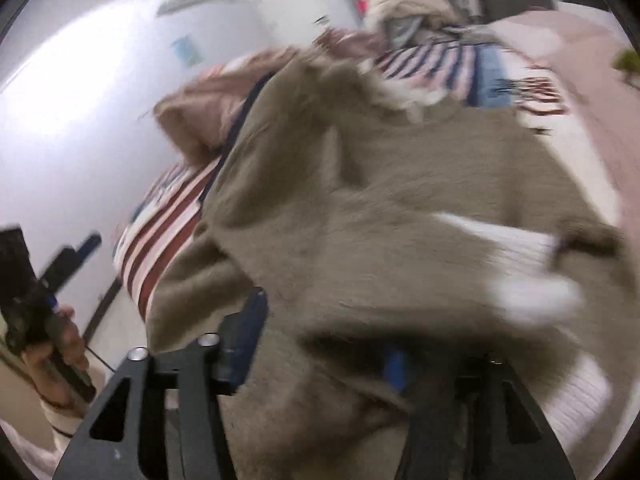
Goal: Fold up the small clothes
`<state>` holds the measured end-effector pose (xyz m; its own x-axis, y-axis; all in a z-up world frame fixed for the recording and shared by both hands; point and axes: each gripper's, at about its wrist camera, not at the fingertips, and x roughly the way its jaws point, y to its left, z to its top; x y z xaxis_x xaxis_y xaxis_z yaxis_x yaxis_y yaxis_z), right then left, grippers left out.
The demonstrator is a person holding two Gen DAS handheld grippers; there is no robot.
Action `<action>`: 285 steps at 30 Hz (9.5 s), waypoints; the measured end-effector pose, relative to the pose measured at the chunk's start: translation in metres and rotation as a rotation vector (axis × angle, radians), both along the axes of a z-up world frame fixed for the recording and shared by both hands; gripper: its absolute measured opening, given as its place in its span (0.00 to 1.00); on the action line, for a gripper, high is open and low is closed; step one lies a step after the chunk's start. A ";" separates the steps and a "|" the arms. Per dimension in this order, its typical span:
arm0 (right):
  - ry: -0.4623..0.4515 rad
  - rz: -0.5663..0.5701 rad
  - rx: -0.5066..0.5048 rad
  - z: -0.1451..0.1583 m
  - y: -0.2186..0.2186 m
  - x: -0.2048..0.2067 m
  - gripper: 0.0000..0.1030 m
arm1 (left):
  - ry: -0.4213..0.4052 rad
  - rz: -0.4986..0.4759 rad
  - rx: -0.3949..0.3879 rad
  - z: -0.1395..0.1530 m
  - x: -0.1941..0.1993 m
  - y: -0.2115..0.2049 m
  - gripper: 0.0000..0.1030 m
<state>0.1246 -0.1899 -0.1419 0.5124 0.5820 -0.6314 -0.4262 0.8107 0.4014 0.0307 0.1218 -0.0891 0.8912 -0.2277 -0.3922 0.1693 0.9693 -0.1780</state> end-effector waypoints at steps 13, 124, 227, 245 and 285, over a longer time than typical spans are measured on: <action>-0.113 -0.131 0.081 0.018 -0.003 0.014 0.14 | 0.019 -0.012 -0.040 -0.013 0.011 0.003 0.99; 0.182 -0.154 -0.208 -0.012 -0.090 0.172 0.15 | 0.433 -0.170 -0.015 -0.052 0.224 0.013 0.17; 0.114 -0.146 -0.095 -0.028 -0.129 0.049 0.26 | 0.300 -0.159 -0.022 -0.061 0.127 0.017 0.23; 0.124 -0.128 -0.123 -0.019 -0.127 0.001 0.32 | 0.431 -0.162 0.040 -0.076 0.072 0.062 0.15; -0.088 0.053 -0.220 -0.020 0.070 -0.018 0.23 | 0.323 -0.255 -0.114 -0.094 0.084 0.045 0.07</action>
